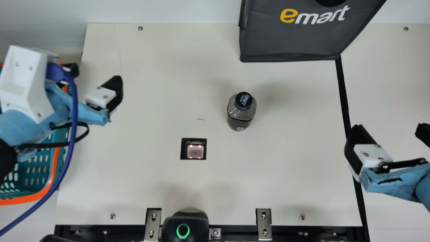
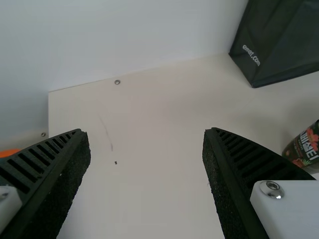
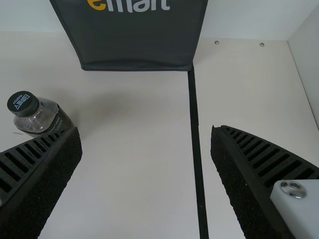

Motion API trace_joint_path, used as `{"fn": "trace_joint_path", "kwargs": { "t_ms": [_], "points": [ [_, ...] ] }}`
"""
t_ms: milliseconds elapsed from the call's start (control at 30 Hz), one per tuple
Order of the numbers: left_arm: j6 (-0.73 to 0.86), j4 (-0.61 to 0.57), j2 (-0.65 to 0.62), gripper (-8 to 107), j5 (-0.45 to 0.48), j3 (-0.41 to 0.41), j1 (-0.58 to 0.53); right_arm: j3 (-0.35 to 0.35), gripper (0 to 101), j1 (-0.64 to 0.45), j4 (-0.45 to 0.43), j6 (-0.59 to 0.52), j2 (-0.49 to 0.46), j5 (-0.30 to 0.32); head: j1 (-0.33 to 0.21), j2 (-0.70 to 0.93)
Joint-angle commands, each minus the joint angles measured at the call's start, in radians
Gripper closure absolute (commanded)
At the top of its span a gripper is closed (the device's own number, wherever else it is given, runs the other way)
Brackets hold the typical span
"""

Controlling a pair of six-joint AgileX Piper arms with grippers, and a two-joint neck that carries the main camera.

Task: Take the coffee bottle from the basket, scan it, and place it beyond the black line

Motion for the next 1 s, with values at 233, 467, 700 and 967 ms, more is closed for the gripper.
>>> {"fn": "trace_joint_path", "kwargs": {
  "t_ms": [233, 467, 700, 967],
  "points": [
    [0.111, -0.052, -0.057, 9, 0.021, 0.012, 0.114, 0.0, 10, 0.0, 0.0, 0.0, 0.0, 0.001, -0.026, 0.002],
    [0.206, -0.108, -0.114, 9, 0.039, 0.042, 0.185, 0.0, 10, 0.0, 0.0, 0.0, 0.0, 0.001, -0.026, 0.002],
    [0.314, -0.194, -0.174, 9, 0.083, 0.076, 0.284, 0.0, 10, 0.0, 0.0, 0.0, 0.0, 0.001, -0.026, 0.002],
    [0.482, -0.335, -0.265, 9, 0.184, 0.124, 0.451, 0.0, 10, 0.0, 0.0, 0.0, 0.0, 0.001, -0.026, 0.002]
  ]
}}
